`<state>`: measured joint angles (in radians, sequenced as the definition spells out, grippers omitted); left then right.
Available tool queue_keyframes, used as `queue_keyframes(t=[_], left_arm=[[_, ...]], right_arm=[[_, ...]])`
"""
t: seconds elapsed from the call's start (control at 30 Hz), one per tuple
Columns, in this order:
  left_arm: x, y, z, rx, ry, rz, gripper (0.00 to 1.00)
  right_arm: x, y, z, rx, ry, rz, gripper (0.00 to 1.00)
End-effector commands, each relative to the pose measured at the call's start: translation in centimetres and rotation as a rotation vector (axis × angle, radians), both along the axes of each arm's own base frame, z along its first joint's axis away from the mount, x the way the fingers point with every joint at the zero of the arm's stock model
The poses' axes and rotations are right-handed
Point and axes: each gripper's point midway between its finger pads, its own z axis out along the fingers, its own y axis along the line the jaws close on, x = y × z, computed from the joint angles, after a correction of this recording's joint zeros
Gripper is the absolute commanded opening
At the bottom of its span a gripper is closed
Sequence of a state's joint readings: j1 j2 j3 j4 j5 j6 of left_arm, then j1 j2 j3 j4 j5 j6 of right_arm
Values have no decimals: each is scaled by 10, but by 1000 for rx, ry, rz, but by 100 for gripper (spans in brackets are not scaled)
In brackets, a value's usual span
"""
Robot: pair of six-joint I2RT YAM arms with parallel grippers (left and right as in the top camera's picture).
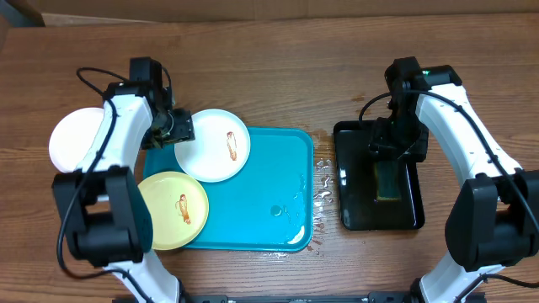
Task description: Clean dirty plates on tray and stack at the side
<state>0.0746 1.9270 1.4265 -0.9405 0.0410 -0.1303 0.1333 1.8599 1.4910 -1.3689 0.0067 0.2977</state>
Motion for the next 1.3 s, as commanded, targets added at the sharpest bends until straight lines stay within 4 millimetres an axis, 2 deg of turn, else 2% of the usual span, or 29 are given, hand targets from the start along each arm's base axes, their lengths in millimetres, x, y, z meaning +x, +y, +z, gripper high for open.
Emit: queue_keyframes(t=[0.0, 0.2, 0.23, 0.27, 0.33, 0.43, 0.73, 0.9, 1.0, 1.1, 1.27], left_arm=[[-2, -14, -18, -62, 36, -54, 70], [-4, -30, -29, -90, 66, -89, 64], [-4, -36, -29, -109, 66, -106, 64], [-4, -42, -29, -128, 64, -124, 63], [-5, -58, -27, -177, 61, -161, 63], [-9, -75, -26, -206, 72, -197, 62], [-40, -114, -26, -195, 175, -304, 61], [-57, -120, -27, -133, 238, -337, 59], [-55, -111, -29, -68, 242, -259, 59], [-52, -111, -30, -62, 231, -207, 57], [-60, -109, -42, -36, 246, -162, 56]], right_arm=[[0, 0, 7, 4, -27, 8, 68], [1, -3, 7, -13, -30, 9, 68], [1, -4, 7, -22, -32, 11, 68], [1, -5, 7, -27, -32, 11, 73], [1, -7, 7, -38, -34, 12, 77], [1, -8, 7, -41, -35, 12, 80], [3, -12, 7, -65, -41, 14, 84], [3, -12, 7, -65, -40, 14, 84], [3, -12, 3, -64, -44, 14, 85], [2, -11, -5, -60, -43, 13, 85], [-4, -8, -20, -36, -29, 11, 84]])
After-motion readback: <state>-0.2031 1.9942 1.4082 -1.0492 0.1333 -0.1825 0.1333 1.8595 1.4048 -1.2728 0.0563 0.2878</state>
